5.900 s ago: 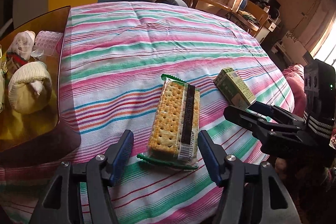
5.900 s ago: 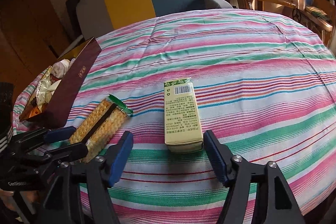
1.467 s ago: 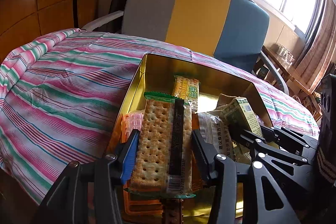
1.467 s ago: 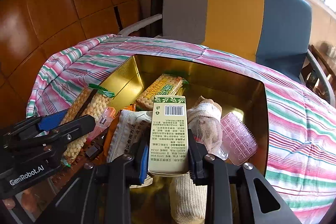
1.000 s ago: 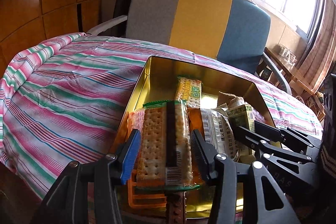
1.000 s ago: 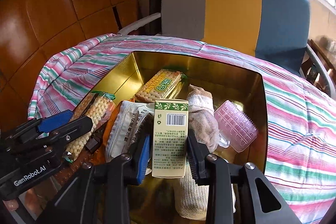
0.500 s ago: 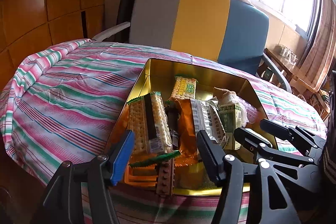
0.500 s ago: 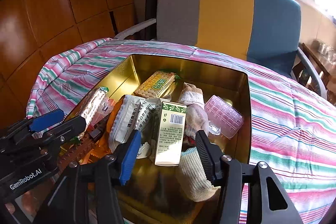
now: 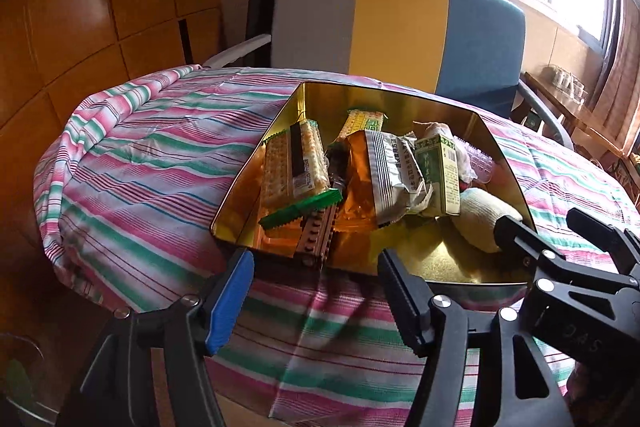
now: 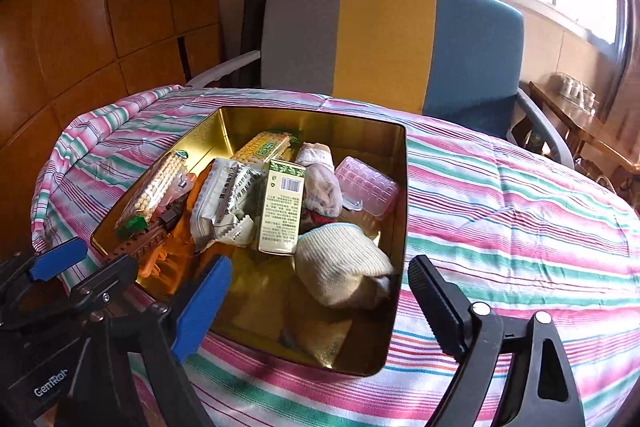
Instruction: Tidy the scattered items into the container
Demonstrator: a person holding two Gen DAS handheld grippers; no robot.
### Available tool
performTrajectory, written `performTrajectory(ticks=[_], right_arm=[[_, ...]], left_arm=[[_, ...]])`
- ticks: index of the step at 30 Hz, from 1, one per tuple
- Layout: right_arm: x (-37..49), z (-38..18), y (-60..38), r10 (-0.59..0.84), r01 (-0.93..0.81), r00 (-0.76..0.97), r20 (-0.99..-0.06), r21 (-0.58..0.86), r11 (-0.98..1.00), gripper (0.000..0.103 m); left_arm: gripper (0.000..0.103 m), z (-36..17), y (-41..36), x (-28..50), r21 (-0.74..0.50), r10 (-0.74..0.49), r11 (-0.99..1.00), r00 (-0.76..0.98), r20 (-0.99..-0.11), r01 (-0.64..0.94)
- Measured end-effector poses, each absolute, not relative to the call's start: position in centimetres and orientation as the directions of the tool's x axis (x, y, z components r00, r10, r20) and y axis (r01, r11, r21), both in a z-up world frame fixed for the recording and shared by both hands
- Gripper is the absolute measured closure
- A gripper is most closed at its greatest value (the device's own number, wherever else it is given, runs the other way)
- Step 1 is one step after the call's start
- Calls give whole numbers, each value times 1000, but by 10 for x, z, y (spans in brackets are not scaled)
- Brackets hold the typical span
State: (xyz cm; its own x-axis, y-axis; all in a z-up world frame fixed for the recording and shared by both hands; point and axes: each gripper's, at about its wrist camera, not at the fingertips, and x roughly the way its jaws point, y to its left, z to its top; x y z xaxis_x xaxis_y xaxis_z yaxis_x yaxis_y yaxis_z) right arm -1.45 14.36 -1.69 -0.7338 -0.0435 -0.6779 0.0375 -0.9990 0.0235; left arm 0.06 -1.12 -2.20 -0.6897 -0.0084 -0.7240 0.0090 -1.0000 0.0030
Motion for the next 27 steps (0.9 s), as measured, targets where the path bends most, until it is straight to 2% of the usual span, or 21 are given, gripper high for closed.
performTrajectory(ticks=[3,13,27], right_arm=[[-5,-14,146,-7,8,-735,-678,1,-1000,1],[16,-14,144,-4,3,-734,-679,3,-1000,0],[21,-19,136,2,8,-724,-689,-12,-1000,0]], left_arm=[[37,-20,-10,8,14,-37,-999,-695,-718,38],[38,-18,-15,18,41,-118,-991,-669,-734,130],[41,-22,-10,21,87,-137,-990,-642,-754,109]])
